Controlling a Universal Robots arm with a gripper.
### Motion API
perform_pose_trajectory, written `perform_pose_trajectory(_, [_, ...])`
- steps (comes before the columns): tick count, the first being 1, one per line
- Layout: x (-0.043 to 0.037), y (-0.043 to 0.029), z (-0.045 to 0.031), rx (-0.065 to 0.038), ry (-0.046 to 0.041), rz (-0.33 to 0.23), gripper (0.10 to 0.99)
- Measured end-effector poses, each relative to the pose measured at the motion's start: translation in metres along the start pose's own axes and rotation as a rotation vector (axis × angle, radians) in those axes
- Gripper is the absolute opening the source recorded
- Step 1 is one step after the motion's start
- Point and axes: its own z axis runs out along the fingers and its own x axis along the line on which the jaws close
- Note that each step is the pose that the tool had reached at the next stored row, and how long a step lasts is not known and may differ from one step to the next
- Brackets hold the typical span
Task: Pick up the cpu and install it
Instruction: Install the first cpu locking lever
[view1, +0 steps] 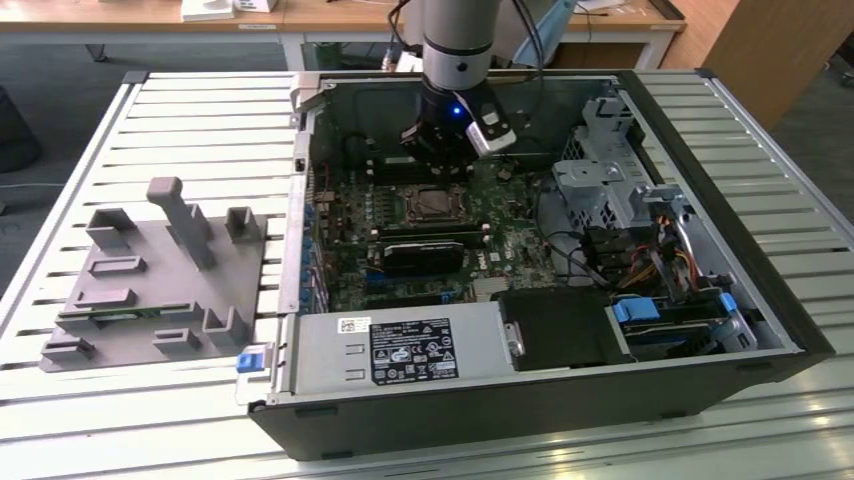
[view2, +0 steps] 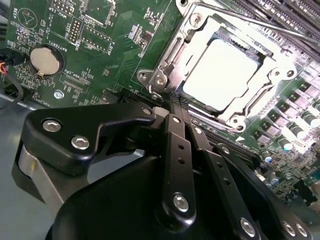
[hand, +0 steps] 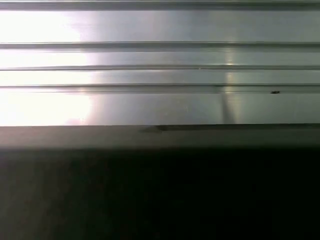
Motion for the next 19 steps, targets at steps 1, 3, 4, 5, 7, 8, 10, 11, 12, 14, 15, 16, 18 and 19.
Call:
perform_pose_trajectory(1, [0.0, 0.0003, 0.0007, 0.0, -0.0001, 0.0, 0.106])
perform_pose_trajectory(3, [0.0001, 0.0003, 0.0016, -0.002, 0.0, 0.0, 0.106])
perform_pose_trajectory(4, [0.0003, -0.0001, 0.0012, -0.005, 0.0004, 0.0, 0.106])
perform_pose_trajectory(5, [0.0003, -0.0001, 0.0013, -0.01, 0.0008, 0.0, 0.106])
perform_pose_trajectory(7, [0.0003, 0.0, 0.0004, -0.015, 0.0011, 0.0, 0.106])
perform_pose_trajectory(8, [-0.0001, 0.0008, 0.0, -0.018, -0.0002, 0.0, 0.106])
perform_pose_trajectory(10, [-0.0003, 0.0011, -0.0033, -0.021, -0.0012, 0.0, 0.106])
perform_pose_trajectory(11, [-0.0003, 0.001, -0.0061, -0.02, -0.0007, 0.0, 0.106])
perform_pose_trajectory(12, [-0.0002, 0.0009, -0.009, -0.019, -0.0003, 0.0, 0.106])
perform_pose_trajectory(14, [-0.0003, 0.0011, -0.0144, -0.02, -0.0003, 0.0, 0.106])
perform_pose_trajectory(15, [-0.0003, 0.0011, -0.0164, -0.02, -0.0002, 0.0, 0.106])
perform_pose_trajectory(16, [-0.0003, 0.0011, -0.0175, -0.02, -0.0002, 0.0, 0.106])
perform_pose_trajectory(18, [-0.0004, -0.0002, -0.0176, -0.02, -0.0003, 0.0, 0.106])
perform_pose_trajectory(19, [-0.0004, -0.001, -0.0177, -0.02, -0.0003, 0.0, 0.106])
